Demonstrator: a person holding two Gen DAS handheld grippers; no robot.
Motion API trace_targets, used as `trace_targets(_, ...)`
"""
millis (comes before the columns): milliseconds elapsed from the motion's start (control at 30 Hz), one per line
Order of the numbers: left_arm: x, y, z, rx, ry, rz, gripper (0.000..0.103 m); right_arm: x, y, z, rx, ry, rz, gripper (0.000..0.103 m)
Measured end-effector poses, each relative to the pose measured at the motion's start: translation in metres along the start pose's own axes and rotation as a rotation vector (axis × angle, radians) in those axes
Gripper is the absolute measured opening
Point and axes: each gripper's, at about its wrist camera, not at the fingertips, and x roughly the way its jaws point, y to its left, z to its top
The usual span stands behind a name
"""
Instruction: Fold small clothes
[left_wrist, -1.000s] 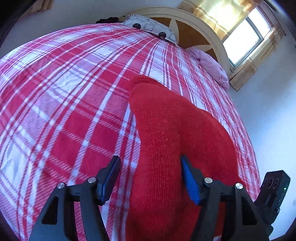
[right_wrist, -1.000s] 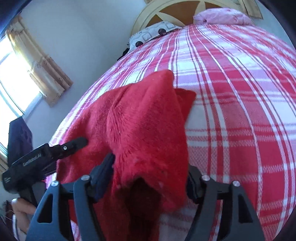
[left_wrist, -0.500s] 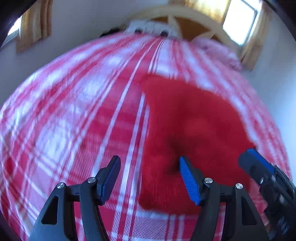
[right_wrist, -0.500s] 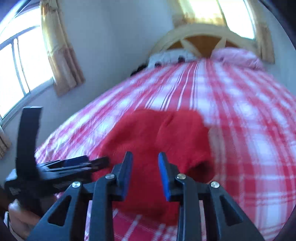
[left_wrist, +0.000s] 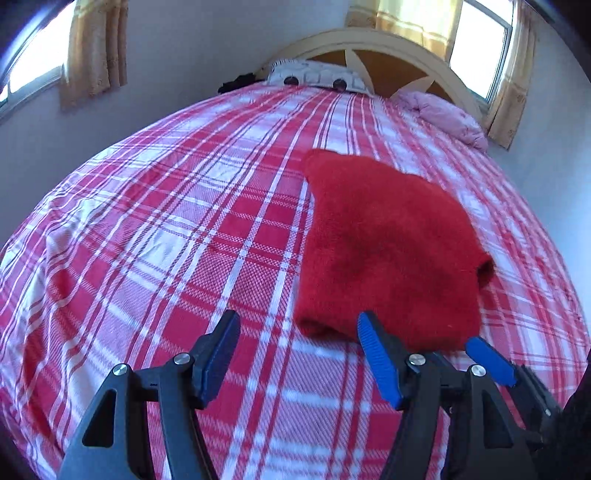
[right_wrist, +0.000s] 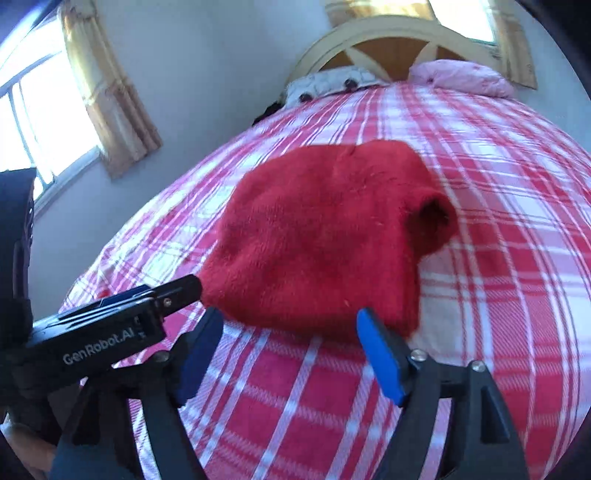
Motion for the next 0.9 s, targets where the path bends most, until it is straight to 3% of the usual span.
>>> trace_targets(133,-0.024,-0.006,-0.008,0.043,-0.065,0.060,0.067,-0.024,-0.007,-0.008,0.037,-0.031,-0.064,0.087)
trace_targets(233,-0.042,-0.013,-0.016,0.084,-0.110,0.099,0.067,-0.048,-0.013,-0.006,0.093,-0.064,-0.064,0.090)
trace_targets(400,-0.070,-0.015,-0.023,0.068,-0.135,0.053,0.067,-0.085,-0.015,-0.003,0.174,-0.090,-0.087,0.094)
trace_targets(500,-0.091,-0.020,-0.026,0.095,-0.171,0.063,0.067,-0.104,-0.009,0.001,0.166,-0.124,-0.111,0.099)
trace_targets(600,-0.107,-0.026,-0.032,0.119,-0.203,0.101,0.068,-0.130,0.002,0.000,0.137,-0.191,-0.139,0.099)
trace_targets(667,-0.121,-0.027,-0.036,0.123,-0.231,0.086,0.068,-0.149,0.008,-0.002,0.105,-0.256,-0.176,0.100)
trace_targets(767,-0.139,-0.028,-0.039,0.117,-0.274,0.065,0.068,-0.184,0.020,-0.005,0.065,-0.387,-0.226,0.103)
trace_targets(900,-0.160,-0.035,-0.042,0.146,-0.339,0.100,0.068,-0.227,0.036,-0.007,0.016,-0.556,-0.260,0.103)
